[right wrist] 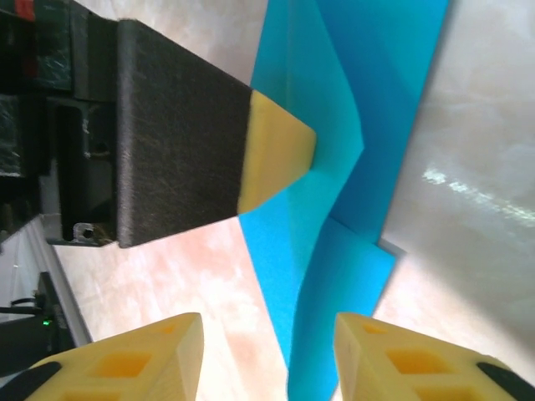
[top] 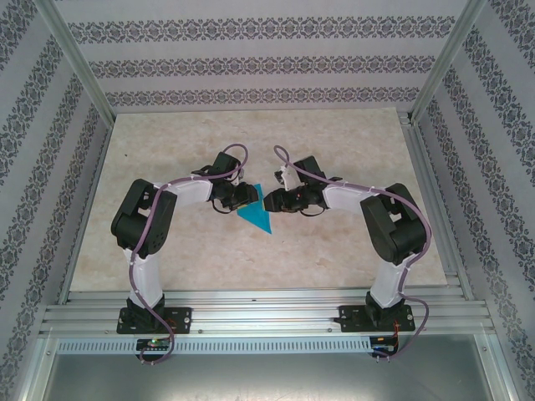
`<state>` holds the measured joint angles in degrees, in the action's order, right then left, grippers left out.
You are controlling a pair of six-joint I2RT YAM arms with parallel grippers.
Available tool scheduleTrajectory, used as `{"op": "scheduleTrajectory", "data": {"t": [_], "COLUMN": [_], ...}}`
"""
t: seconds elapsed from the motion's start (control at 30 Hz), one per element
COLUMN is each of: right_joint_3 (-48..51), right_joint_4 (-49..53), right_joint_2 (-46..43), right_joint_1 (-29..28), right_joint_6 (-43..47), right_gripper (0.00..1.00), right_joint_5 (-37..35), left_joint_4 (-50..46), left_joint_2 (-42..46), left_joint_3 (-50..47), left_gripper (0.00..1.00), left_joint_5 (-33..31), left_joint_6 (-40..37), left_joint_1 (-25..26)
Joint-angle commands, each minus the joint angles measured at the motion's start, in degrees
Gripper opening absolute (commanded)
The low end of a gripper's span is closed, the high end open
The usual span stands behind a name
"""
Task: Fold a paper plane with a square sheet of paper (fold left side to right side)
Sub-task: Fourth fold the wing at the center of the table.
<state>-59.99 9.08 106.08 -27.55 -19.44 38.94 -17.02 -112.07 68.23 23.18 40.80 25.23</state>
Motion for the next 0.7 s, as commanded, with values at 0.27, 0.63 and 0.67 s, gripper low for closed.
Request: {"op": "scheduleTrajectory", "data": {"t": [0.27,0.63,0.67], "right_joint_3": [-1.7,-3.1,-3.1], "right_joint_4": [2.7,6.1,6.6], "right_joint_2": [2.0,3.6,3.5], "right_joint_1": [-5.6,-7.5,-7.4], "right_joint_6": [2.0,3.2,3.4], "right_gripper": [0.47,0.37,0.36], "right_joint_5": [-7.5,-10.1,-10.6], "left_joint_4": [-2.1,-2.3,-2.3], "left_joint_2": [-0.4,-0.5,-0.6], "left_joint_3": [-0.5,-0.5,-0.4], "left_gripper": [0.45,0.45,0.45], "left_joint_5": [-2.3,-2.3,-2.4], "left_joint_6": [-0.8,-0.7,-0.8], "left_joint_1": [-0.4,-0.4,-0.3]}}
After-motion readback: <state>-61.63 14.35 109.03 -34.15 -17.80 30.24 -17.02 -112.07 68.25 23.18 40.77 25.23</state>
